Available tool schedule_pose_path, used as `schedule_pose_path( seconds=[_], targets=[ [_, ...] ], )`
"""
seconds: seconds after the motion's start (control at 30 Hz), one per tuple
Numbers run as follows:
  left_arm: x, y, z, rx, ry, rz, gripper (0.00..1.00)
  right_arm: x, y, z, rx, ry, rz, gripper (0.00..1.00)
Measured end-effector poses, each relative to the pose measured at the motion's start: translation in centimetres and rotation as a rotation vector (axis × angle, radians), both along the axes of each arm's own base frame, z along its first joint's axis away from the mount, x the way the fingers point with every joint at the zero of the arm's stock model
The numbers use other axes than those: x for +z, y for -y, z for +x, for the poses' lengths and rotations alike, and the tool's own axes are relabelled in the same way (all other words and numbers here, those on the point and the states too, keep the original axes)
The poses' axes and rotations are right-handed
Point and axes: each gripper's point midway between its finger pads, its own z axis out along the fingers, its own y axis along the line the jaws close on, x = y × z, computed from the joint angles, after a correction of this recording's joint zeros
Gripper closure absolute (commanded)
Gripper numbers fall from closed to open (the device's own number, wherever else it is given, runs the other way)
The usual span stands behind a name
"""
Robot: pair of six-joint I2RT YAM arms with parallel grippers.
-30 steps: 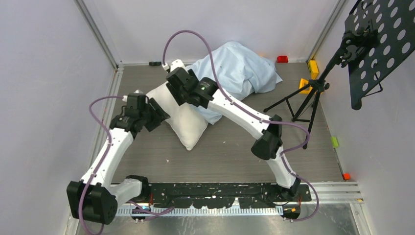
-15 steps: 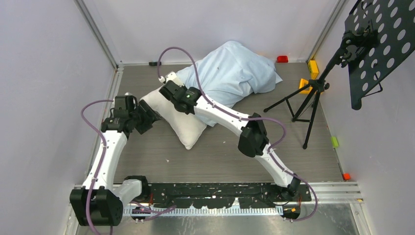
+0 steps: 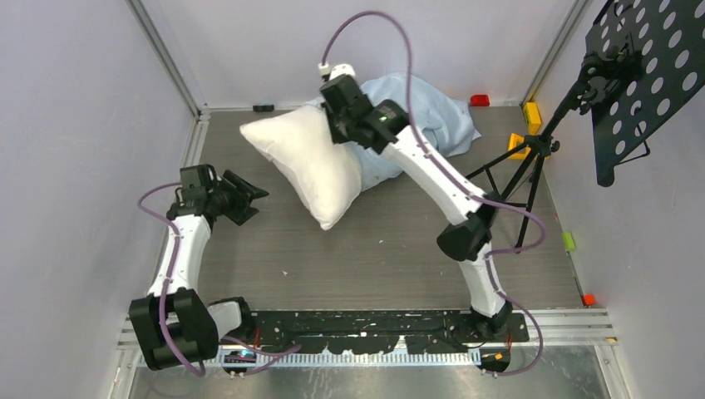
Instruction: Put the pillow into the pillowcase
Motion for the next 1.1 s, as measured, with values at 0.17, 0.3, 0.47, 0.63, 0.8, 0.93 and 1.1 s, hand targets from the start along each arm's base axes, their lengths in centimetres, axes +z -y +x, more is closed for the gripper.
schedule_pose_path(
  seconds=[0.17,0.3,0.47,0.63,0.8,0.93,1.1],
  targets=[
    [-3.6,1.5,0.3,0.011,-0.068,-0.137,0.39,9.3,3.7,-1.7,-0.026,0.101,0.181,1.0],
    [-4.4,3.7,1.4,-0.029,-0.067,-0.193,0.34,14.8,5.0,-4.0,-0.004,0.163,0.307,1.0],
    [-2.5,7.5,2.3,-0.127,0.019,-0.223,0.35,17.1,4.0,-5.7,0.044,0.173,0.402,1.0],
    [-0.2,7.5,1.2,-0.114,0.106,-0.226,0.38,16.9,3.2,-6.3,0.066,0.147,0.421,1.0],
    [1.4,7.0,-1.2,-0.104,0.153,-0.183,0.37,16.9,3.2,-6.2,0.057,0.141,0.434,1.0],
    [2.1,6.4,-3.1,-0.094,0.162,-0.142,0.36,16.9,3.2,-6.3,0.055,0.137,0.437,1.0],
    [4.4,6.3,-4.4,-0.106,0.208,-0.117,0.33,16.8,3.2,-6.3,0.054,0.136,0.438,1.0]
  ],
)
